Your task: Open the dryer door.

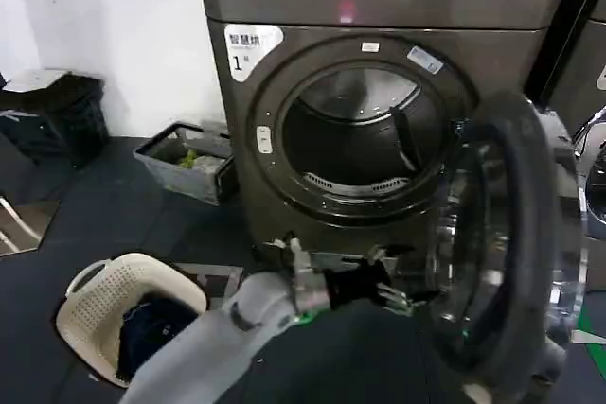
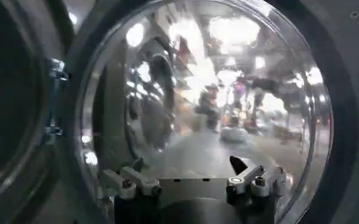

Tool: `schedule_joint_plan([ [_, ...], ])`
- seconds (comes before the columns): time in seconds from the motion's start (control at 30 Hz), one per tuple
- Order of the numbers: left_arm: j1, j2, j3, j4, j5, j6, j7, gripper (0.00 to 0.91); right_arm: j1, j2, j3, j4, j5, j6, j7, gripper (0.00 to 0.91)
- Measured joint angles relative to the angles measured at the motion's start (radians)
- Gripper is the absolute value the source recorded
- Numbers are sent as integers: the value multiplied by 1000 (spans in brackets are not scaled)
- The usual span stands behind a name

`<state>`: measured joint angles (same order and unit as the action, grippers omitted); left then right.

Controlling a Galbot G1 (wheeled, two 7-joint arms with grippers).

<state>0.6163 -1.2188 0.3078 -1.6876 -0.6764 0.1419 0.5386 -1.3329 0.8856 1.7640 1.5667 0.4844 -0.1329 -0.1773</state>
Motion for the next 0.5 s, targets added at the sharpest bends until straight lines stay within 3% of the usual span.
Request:
schedule_joint_plan([
  [0.5,-120,-165,111,135,73,-77,-4,907,-66,54,77,99,1,-13,-34,907],
])
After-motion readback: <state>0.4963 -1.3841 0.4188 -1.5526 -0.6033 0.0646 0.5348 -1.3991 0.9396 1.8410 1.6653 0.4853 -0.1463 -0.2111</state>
